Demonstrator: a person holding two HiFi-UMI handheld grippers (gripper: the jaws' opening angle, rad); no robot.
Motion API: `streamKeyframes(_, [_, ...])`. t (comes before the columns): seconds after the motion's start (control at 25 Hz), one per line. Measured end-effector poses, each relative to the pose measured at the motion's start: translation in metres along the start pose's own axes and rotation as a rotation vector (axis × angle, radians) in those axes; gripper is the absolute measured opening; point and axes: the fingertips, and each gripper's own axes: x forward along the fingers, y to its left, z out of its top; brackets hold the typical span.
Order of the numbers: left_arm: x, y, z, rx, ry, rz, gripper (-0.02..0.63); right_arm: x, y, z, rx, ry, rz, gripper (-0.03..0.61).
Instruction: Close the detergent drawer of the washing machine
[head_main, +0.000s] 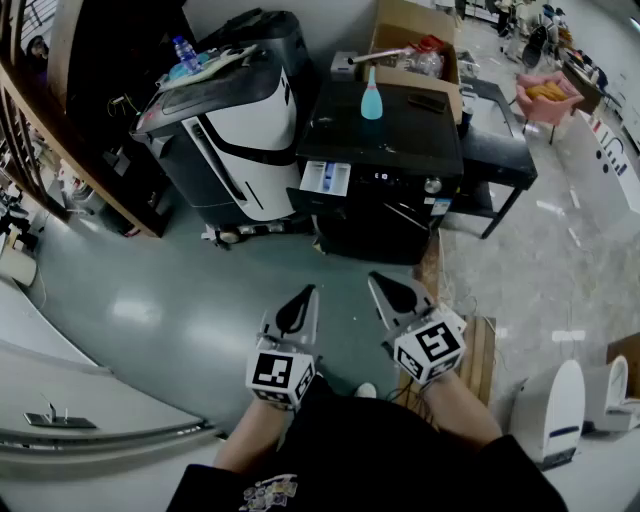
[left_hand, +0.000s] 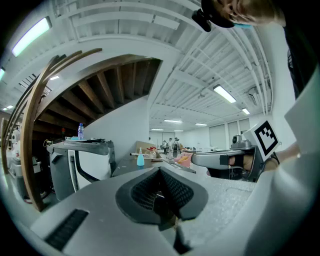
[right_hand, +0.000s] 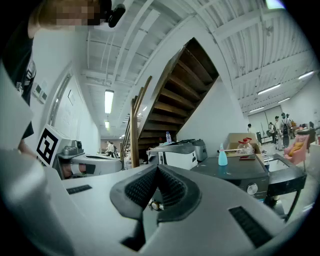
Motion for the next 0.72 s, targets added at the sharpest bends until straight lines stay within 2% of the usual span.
streamKeyframes(0.24, [0.0,-0.004,0.003,-0.005,-0.012,-0.003,0.003,-0.005,0.0,0.002,0.006,-0.009,0.01,-0.002])
streamKeyframes(0.72, [-0.013,-0.008,0.006,0.045,-0.031,0.003,0.005,-0.008,0.012,0.004,0.011,-0.03,0.049,0.0])
